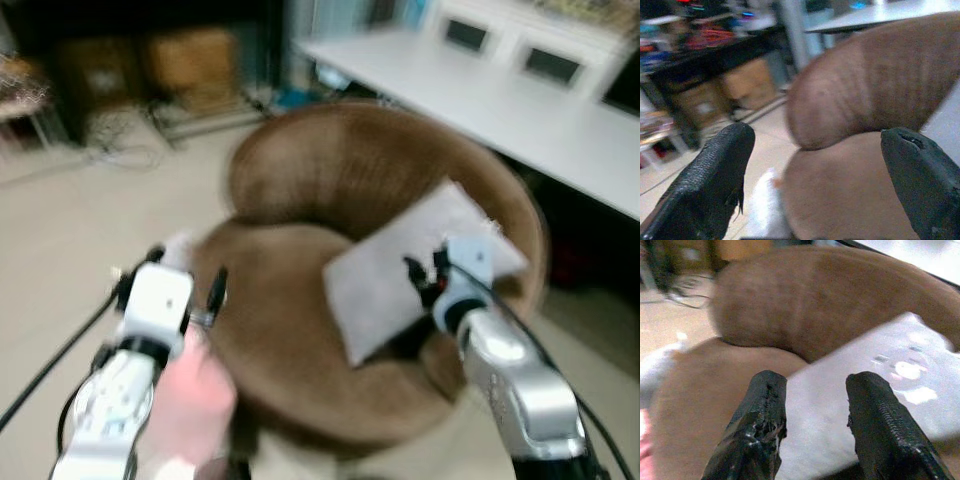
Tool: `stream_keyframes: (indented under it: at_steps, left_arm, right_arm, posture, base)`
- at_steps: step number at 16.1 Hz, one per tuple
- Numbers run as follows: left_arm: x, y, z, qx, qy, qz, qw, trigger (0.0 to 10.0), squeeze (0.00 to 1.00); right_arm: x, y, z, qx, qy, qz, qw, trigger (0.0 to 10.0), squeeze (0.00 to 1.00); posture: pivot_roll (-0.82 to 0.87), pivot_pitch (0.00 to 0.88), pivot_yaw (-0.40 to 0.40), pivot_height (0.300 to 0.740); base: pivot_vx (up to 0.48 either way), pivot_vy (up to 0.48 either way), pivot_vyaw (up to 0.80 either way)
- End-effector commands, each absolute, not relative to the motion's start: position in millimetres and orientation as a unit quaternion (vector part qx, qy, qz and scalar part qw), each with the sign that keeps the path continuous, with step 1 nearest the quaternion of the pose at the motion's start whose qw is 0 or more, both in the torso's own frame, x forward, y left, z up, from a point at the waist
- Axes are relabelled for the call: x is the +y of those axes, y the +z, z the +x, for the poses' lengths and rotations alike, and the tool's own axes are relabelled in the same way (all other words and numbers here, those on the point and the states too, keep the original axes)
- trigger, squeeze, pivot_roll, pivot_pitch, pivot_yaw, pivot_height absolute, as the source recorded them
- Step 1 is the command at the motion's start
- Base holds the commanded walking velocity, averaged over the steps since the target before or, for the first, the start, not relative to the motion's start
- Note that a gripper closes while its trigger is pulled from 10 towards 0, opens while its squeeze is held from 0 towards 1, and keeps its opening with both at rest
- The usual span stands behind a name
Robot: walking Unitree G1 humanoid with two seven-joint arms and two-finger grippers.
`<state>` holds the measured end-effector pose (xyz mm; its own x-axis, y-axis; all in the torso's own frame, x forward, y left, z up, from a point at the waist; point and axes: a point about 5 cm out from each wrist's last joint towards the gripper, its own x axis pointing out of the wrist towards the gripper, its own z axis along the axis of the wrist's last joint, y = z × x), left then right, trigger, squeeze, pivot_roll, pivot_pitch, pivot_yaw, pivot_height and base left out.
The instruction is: Move the pillow to the sofa from floor
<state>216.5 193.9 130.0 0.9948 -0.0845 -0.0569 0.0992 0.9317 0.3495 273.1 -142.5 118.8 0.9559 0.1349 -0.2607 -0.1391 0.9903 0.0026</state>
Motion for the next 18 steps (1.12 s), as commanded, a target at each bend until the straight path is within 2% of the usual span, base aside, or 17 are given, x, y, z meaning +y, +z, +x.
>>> stream_keyframes:
  at_steps: [1, 4, 7, 18]
  left_arm:
    - [192.8, 126.9, 215.2, 0.027, -0.05, 0.179, 0.982, 10.0, 0.0]
    - [192.0, 126.4, 215.2, 0.025, -0.048, 0.177, 0.983, 10.0, 0.0]
    - [192.7, 124.0, 213.8, 0.032, -0.043, 0.167, 0.985, 10.0, 0.0]
    - [194.4, 125.4, 217.1, 0.029, -0.036, 0.169, 0.985, 10.0, 0.0]
  right_arm:
    - [-146.0, 116.8, 271.2, 0.138, 0.062, -0.01, 0.988, 10.0, 0.0]
    - [-145.8, 117.7, 271.8, 0.138, 0.065, -0.015, 0.988, 10.0, 0.0]
    - [-145.4, 118.4, 272.8, 0.137, 0.07, -0.015, 0.988, 10.0, 0.0]
    - [-142.5, 120.0, 278.7, 0.139, 0.079, -0.018, 0.987, 10.0, 0.0]
  posture:
    - [-0.06, 0.0, -0.068, 0.74]
    - [-0.06, 0.0, -0.074, 0.74]
    - [-0.06, 0.0, -0.077, 0.74]
    - [-0.05, 0.0, -0.087, 0.74]
  base:
    - [-0.262, 0.0, 0.0]
    - [-0.254, 0.0, 0.0]
    - [0.0, 0.0, 0.0]
    - [0.0, 0.464, 0.0]
